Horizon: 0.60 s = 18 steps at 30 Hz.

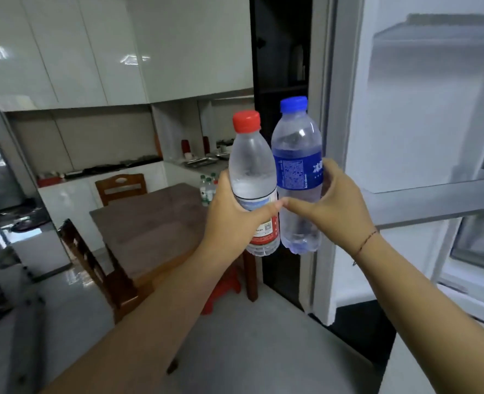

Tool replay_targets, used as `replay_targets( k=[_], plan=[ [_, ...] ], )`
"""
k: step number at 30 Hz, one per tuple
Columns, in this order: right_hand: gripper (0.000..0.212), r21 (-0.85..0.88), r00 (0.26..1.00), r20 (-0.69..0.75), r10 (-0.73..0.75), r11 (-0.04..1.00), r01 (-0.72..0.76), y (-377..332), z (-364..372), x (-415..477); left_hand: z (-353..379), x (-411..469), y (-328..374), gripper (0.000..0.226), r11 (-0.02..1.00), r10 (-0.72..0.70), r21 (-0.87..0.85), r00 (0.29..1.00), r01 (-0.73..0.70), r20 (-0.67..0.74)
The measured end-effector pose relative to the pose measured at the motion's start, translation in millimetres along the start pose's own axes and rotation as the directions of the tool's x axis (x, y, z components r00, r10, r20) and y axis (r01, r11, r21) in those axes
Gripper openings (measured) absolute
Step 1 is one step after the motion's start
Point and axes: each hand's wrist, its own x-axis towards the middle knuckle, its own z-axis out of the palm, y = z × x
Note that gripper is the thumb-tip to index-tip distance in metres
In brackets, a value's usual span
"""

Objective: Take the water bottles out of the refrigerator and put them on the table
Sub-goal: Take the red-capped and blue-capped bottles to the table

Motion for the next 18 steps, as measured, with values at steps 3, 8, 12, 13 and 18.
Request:
replay_targets(
  k=[3,8,12,13,18],
  plan=[
    [0.062,0.010,0.997,0.038,0.072,0.997,-0.073,7.4,51.8,-12.6,-34.5,-5.2,-36.5,0.072,0.996,-0.071,0.060,0.997,0.071,0.001],
    [0.062,0.017,0.978,0.118,0.169,0.985,-0.172,37.0,120.5,-20.1,-67.8,-0.6,-105.8,0.068,0.969,-0.206,0.128,0.978,0.210,-0.040],
    [0.060,0.021,0.965,0.126,0.230,0.972,-0.235,69.7,166.1,-12.5,-79.4,14.4,-161.7,0.067,0.939,-0.321,0.105,0.944,0.328,-0.077],
    [0.060,0.042,0.959,0.125,0.253,0.965,-0.259,79.3,177.1,-8.3,-81.5,20.1,-174.6,0.067,0.930,-0.346,0.105,0.935,0.353,-0.082],
    [0.059,0.151,0.914,0.143,0.380,0.904,-0.399,134.7,239.7,26.1,-96.8,67.9,-237.9,0.063,0.905,-0.408,0.086,0.908,0.416,-0.097]
  ],
)
